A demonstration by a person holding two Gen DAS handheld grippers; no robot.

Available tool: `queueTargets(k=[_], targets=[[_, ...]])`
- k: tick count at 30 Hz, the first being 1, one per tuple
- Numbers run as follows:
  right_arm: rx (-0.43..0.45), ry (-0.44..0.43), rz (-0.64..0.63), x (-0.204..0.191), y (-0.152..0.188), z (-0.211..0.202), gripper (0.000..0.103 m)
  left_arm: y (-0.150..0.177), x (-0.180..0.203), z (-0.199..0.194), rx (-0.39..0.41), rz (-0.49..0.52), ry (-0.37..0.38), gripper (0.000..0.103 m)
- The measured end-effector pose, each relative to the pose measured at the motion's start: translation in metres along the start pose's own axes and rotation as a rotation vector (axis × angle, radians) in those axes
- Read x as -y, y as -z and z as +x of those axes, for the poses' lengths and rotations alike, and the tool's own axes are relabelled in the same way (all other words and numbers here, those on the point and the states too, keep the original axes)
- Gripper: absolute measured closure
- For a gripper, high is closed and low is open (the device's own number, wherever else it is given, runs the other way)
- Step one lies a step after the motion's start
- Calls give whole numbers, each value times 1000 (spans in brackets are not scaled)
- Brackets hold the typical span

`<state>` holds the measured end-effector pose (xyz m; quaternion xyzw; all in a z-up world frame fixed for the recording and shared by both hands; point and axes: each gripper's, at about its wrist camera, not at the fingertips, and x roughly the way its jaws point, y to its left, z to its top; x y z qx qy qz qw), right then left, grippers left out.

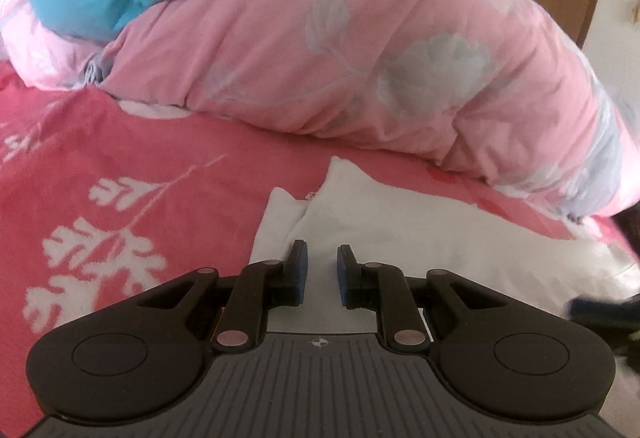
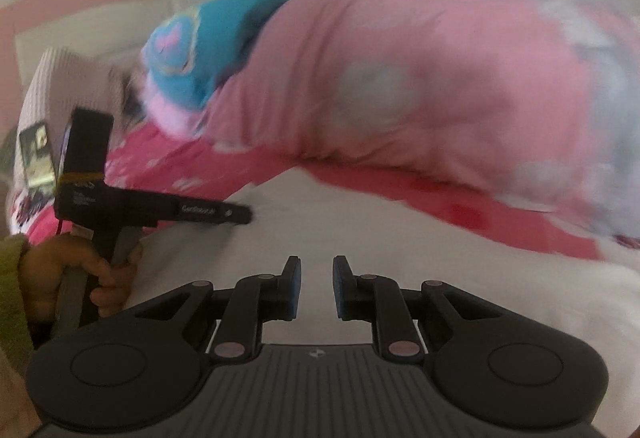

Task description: Fold clothes

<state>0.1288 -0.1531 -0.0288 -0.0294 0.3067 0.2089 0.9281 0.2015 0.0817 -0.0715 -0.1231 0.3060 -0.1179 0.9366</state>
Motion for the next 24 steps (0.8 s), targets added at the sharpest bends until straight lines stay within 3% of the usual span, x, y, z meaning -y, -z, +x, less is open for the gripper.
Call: queueTargets(k=[2,4,9,12,17,20,24], targets=[[-70,3,-7,3,0,17,85,0,-4,-1,-2,-21,18,87],[-120,70,-1,16,3,25,86,0,-5,-1,-3,-31,28,87],[-98,292,115,67,-1,8,86,0,-7,-1,-2,-38,37,87],[-79,251,159,65,-5,-3,86,0,-9,-2,-3,-49,46,87],[-133,92,89,29,-8,26,85,0,-10,-2,-4,-61,55,87],[-151,132,123,39,-13,54,86,0,-11,-2,-4,-66,60,87],[-110,267,250,71,-23,54,85,0,-12,-2,-5,-66,62,87]])
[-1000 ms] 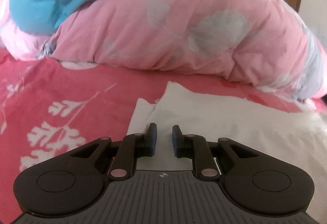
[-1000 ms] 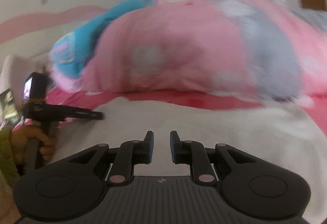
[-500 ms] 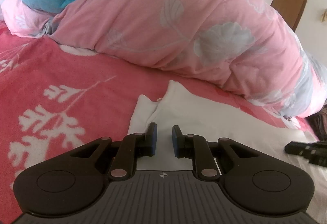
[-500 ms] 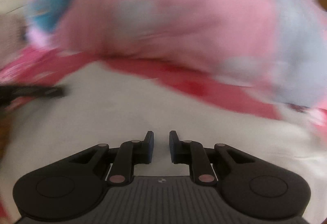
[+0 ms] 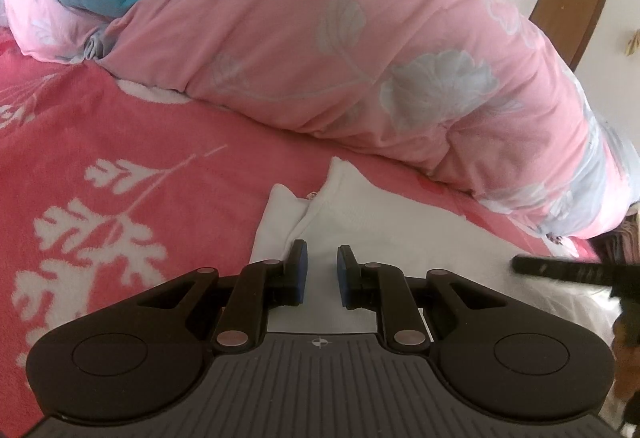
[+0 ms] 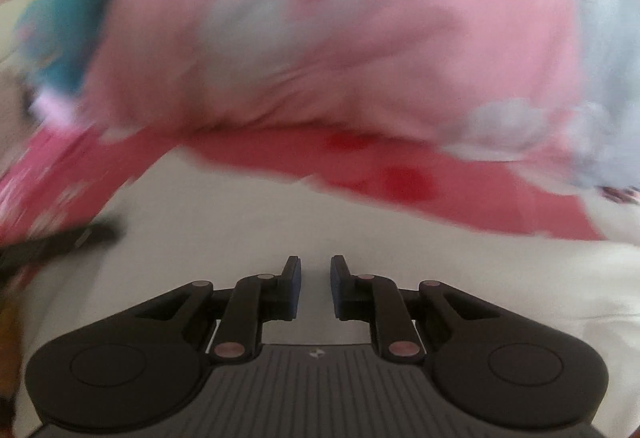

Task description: Fold clothes

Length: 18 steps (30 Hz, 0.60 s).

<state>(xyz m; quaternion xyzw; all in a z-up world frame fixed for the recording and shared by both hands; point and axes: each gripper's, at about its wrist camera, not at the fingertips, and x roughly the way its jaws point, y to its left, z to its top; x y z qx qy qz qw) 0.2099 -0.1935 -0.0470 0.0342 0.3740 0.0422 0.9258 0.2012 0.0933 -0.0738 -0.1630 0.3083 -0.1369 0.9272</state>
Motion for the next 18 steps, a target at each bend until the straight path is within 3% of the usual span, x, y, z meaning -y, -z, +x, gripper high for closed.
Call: queueTargets(k=[2,6,8,10,14,18], targets=[[9,4,52,12,-3,-9,85,0,0,0,0,-1,2,87],[-39,-149,66,9,13,-30,84,0,-1,0,0,-1,3,86],[-69,-137,47,13,22,-32,85,1,-1,-1,0,0,3,86],[-64,-50,70,31,25,-29,85,1,-1,-1,1,0,3,86],[-13,84,217,74,20,-38,84,0,-1,0,0,-3,5,86],[-11,-7,167,65,28,-60,84,1,1,0,0,5,0,86]])
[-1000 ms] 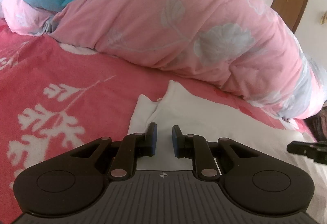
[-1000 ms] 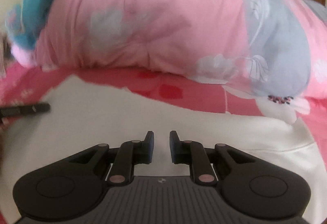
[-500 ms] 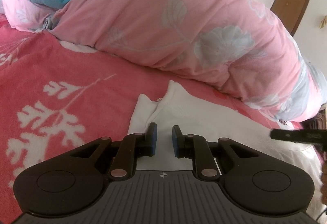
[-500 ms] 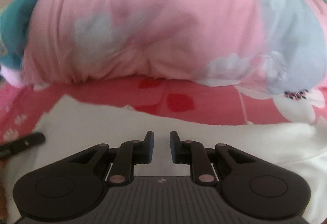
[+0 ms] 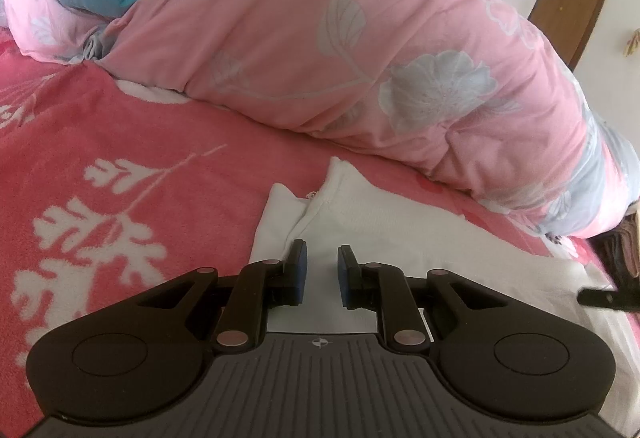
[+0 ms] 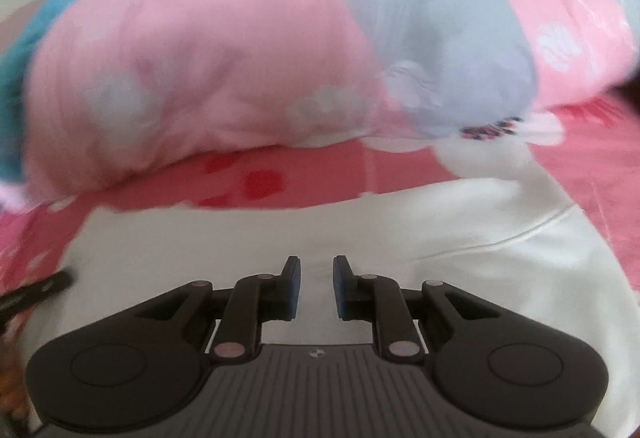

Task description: Fold clothes

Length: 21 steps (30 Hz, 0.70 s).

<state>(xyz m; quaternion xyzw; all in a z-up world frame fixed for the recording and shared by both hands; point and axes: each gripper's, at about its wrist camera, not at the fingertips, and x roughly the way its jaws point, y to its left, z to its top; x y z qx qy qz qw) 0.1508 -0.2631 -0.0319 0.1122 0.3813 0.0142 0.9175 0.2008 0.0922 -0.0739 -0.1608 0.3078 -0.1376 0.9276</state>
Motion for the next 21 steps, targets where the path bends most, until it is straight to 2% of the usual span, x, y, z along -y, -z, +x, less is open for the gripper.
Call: queueTargets(k=[2,4,7,10,13,17,19,21], targets=[[-27,-53,-40,-8,8,-3,84,0,0,0,0,-1,0,86],[-41,-29,-54,-3,12,-1,84,0,-1,0,0,-3,1,86],[-22,115,15,30,11,3,86,0,0,0,1,-3,1,86],[30,223,110,62,6,-9,85,0,0,0,1,-1,0,86],[42,201,128,69,7,-22,84,1,1,0,1,6,-5,86],[8,94,118,62,12,-21,84,1,1,0,1,9,-6,86],[-10,91,139,69,11,-13,85,1,0,0,1,7,-5,86],[10,109,171,86,7,-7,87,1,0,0,1,6,-4,86]])
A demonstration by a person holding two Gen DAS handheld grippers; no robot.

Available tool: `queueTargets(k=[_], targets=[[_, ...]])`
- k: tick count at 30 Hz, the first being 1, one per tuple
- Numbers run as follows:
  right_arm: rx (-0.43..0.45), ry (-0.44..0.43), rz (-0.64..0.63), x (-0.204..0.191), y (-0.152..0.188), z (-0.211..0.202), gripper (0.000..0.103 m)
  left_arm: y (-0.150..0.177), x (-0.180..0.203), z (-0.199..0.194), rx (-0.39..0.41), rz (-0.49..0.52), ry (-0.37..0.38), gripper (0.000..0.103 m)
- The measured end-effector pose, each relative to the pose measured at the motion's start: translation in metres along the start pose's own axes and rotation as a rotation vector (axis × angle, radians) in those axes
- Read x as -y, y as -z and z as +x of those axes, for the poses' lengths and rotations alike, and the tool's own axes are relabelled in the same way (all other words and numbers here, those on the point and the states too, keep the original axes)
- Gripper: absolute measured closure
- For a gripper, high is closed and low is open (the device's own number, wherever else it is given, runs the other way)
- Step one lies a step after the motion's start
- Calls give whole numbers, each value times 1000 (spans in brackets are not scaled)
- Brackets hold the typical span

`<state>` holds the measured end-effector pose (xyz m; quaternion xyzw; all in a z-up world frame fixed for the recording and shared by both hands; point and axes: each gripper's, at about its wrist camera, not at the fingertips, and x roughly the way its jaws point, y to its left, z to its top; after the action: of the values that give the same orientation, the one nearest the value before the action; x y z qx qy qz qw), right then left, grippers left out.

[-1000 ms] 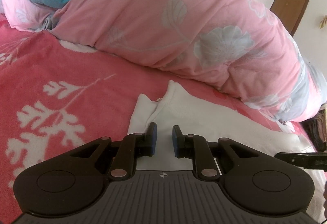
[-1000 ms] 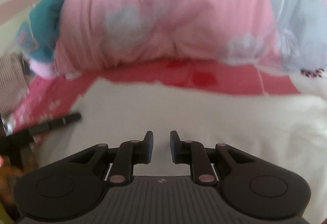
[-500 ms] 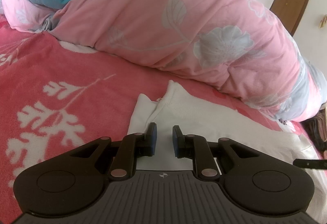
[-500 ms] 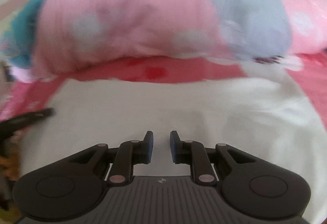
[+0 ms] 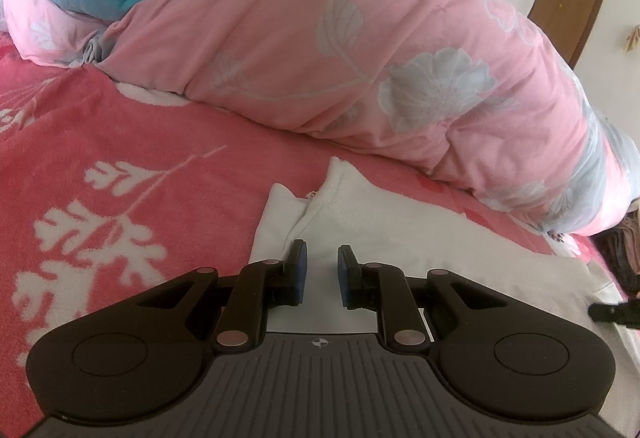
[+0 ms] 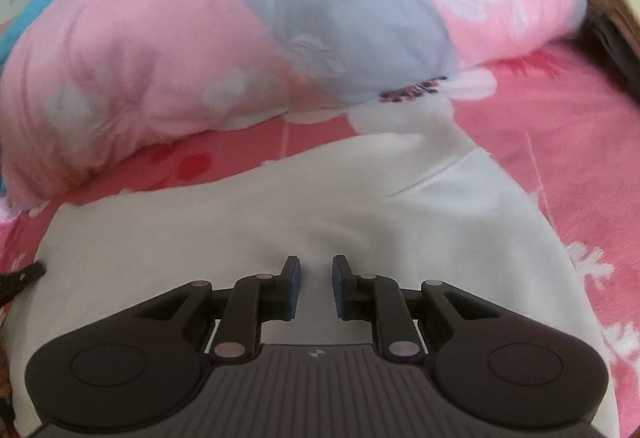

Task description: Fold clothes

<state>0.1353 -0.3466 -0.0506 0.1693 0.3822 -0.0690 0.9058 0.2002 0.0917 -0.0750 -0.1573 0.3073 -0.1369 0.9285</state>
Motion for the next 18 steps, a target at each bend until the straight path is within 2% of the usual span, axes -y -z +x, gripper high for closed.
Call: queueTargets(k=[2,4,6,9,11,15,18], targets=[[38,61,20,13,-8,1,87,0,0,0,0,0,1,86],[70,157,-8,19,-14,0,85,0,-1,0,-1,-1,2,86],[91,216,-20,26,-17,-4,85,0,-1,0,-1,1,1,86],[104,223,4,32,-14,-16,84,0,-1,1,-1,4,-1,86],[106,162,5,32,-8,-25,84,0,-1,1,0,4,0,85],[84,99,0,36,0,-29,83,1,-3,-1,9,-1,13,83],[109,217,61,60,2,-33,83,0,-3,-3,18,-5,33,75]])
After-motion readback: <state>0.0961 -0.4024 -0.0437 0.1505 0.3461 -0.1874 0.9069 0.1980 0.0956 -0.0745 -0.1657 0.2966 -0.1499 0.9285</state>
